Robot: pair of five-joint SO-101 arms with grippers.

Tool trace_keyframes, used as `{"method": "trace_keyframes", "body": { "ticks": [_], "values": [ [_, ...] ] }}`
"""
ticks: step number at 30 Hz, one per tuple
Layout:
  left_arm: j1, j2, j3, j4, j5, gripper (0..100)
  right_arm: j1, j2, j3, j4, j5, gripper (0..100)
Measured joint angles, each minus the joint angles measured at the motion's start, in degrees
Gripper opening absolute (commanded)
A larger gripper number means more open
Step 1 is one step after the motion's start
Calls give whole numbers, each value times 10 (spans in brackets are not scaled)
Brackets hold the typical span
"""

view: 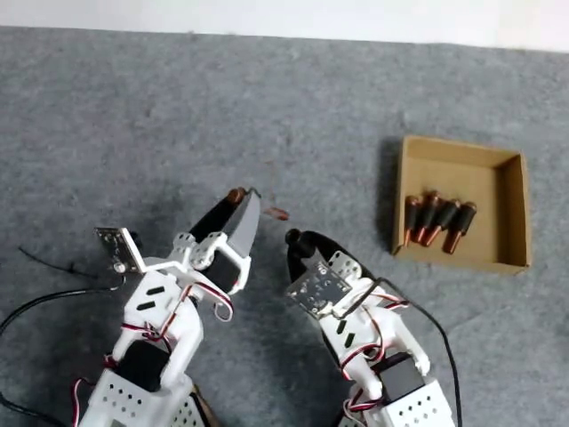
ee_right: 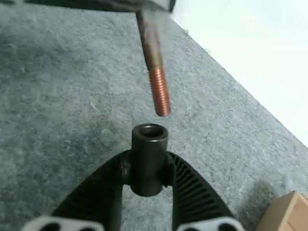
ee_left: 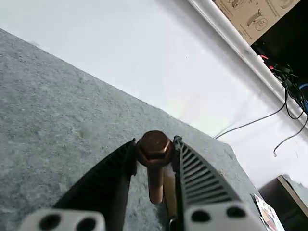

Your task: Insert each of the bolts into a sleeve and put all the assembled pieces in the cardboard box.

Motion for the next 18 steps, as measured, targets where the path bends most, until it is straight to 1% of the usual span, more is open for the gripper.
{"method": "trace_keyframes", "body": {
  "ticks": [3,7,8,10,15,18],
  "values": [
    [22,0,-14,49,0,4,0,0,0,0,0,5],
    [52,0,-72,173,-2,4,1,0,0,0,1,5],
    [55,-1,-79,191,-2,4,1,0,0,0,1,5],
    [55,-4,-85,206,-2,4,1,2,0,0,1,5],
    [52,-4,-87,207,-2,4,1,3,0,0,1,5],
    [16,-4,-87,175,-2,4,1,3,0,0,1,5]
  ]
}}
